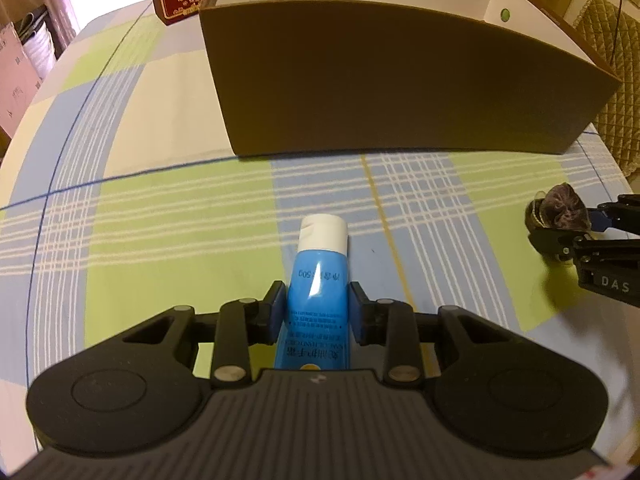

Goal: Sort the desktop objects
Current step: 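Lift and carry the blue tube and scrunchie over the cardboard box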

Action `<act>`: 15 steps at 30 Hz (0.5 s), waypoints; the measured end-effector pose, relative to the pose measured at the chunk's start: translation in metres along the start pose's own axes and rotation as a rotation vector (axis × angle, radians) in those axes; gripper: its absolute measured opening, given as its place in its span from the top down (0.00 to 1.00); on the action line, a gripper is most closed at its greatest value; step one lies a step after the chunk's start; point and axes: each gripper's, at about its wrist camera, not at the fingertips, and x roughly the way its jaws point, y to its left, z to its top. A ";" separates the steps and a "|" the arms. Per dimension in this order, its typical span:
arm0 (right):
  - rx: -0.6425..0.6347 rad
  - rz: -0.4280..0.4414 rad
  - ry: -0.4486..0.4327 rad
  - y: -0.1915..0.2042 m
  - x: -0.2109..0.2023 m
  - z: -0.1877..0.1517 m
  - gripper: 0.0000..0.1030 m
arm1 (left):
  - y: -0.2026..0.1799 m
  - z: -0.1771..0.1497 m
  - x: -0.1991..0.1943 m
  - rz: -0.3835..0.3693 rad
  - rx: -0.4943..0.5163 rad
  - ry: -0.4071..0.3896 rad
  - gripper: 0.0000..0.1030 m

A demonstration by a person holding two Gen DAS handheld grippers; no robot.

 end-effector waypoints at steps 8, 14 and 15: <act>0.003 0.015 0.026 0.005 -0.008 -0.008 0.72 | -0.004 -0.008 -0.016 -0.038 -0.006 -0.012 0.73; 0.001 0.026 0.012 0.008 -0.017 -0.009 0.73 | -0.007 -0.005 -0.036 -0.059 -0.005 -0.055 0.73; 0.000 0.028 0.008 0.009 -0.019 -0.009 0.74 | -0.008 -0.004 -0.039 -0.063 -0.005 -0.062 0.73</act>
